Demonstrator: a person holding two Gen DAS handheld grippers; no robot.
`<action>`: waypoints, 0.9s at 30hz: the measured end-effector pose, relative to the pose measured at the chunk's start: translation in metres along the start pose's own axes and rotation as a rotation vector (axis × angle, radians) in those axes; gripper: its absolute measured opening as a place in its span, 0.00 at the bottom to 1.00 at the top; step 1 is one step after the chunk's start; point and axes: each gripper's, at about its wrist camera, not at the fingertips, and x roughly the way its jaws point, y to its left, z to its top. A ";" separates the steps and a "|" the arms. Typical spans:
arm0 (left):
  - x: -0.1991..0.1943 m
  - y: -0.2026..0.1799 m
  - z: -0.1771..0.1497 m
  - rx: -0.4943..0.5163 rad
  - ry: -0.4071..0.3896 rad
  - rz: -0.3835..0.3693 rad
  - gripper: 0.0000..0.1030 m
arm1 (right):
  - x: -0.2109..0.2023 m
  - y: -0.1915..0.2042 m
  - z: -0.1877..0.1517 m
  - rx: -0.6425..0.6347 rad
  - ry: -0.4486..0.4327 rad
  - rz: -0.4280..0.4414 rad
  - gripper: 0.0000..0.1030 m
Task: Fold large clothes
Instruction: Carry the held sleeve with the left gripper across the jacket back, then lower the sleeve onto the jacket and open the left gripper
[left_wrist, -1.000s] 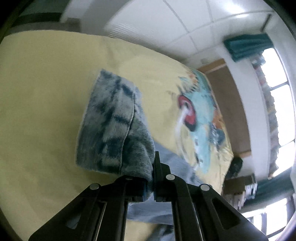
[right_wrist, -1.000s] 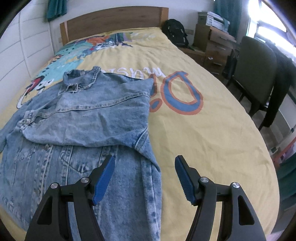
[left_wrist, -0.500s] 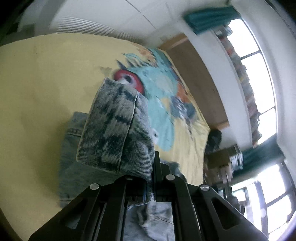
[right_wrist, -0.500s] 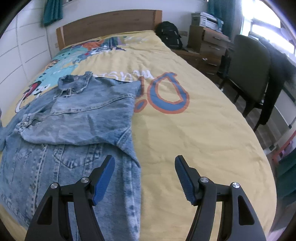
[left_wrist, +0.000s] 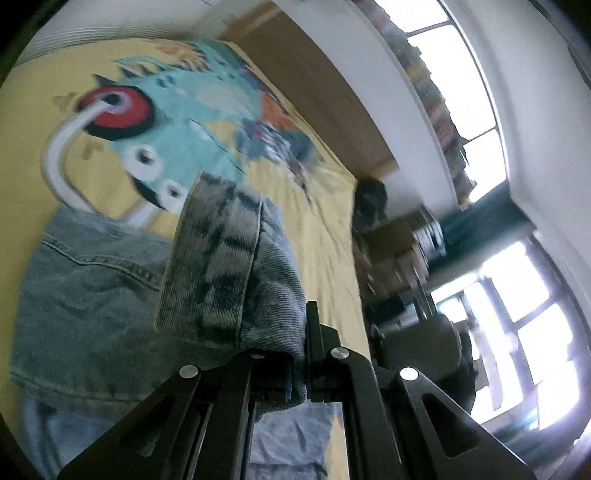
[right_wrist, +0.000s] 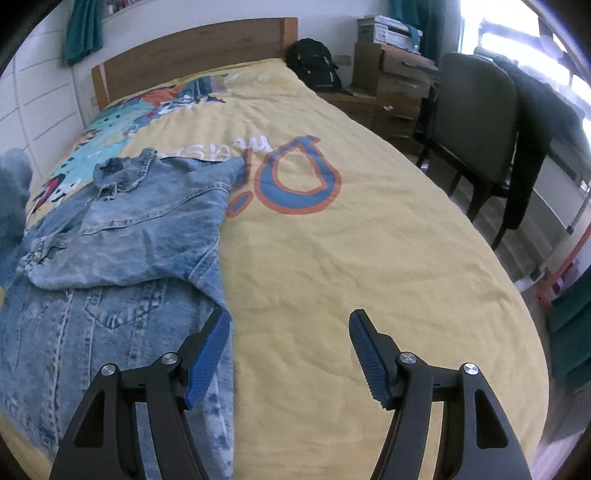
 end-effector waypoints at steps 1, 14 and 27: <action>0.008 -0.006 -0.004 0.011 0.014 -0.007 0.03 | 0.000 -0.002 -0.001 0.003 0.001 -0.003 0.67; 0.128 -0.034 -0.143 0.222 0.356 0.064 0.03 | 0.007 -0.013 -0.011 0.016 0.030 -0.024 0.67; 0.136 0.004 -0.178 0.172 0.439 0.159 0.36 | 0.010 -0.013 -0.014 0.018 0.034 -0.013 0.67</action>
